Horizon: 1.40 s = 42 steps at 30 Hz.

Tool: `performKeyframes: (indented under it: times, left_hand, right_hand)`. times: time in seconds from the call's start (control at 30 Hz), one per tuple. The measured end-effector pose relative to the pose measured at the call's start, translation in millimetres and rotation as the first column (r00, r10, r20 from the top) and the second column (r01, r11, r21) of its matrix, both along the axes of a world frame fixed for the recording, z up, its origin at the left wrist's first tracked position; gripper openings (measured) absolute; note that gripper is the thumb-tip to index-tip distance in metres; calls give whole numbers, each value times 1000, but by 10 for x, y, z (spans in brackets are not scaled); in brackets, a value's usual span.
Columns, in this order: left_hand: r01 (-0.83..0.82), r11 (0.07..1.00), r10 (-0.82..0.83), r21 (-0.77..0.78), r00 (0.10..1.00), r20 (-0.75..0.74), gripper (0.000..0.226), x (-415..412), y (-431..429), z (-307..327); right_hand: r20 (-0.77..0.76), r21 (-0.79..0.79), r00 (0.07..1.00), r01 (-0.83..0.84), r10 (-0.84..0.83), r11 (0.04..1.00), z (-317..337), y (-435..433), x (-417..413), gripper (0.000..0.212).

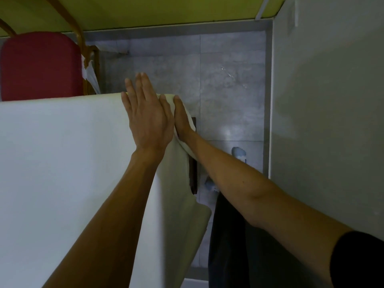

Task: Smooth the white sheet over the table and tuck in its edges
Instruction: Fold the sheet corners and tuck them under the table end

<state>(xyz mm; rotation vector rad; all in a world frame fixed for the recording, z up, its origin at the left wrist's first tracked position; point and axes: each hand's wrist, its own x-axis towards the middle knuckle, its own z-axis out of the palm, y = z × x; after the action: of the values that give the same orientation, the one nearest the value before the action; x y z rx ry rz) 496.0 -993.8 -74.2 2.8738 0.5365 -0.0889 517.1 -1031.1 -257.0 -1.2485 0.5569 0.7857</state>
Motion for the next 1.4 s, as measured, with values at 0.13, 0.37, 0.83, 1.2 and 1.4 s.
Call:
performKeyframes:
  times: [0.13,0.37,0.83,1.2,1.4]
  left_hand:
    - [12,1000,-11,-11,1000,22,68,-18,0,19]
    - [-25,997,21,-78,998,-56,65,-16,-42,185]
    - [-353,924,321,-149,925,-204,81,-1471,-134,645]
    - [-650,756,616,-79,747,-248,91,-2993,-743,606]
    - [-790,613,770,-8,599,-219,93,-3645,-1080,516]
  right_hand:
    - [36,24,996,-85,84,996,-623,48,28,94]
    - [95,-152,973,-195,211,969,772,-280,198,58]
    - [417,-743,100,-535,903,402,2321,-159,320,63]
    - [181,-982,-775,-109,606,154,2168,-365,-518,74]
    - [208,-977,-921,-179,328,117,2120,-299,-1322,69]
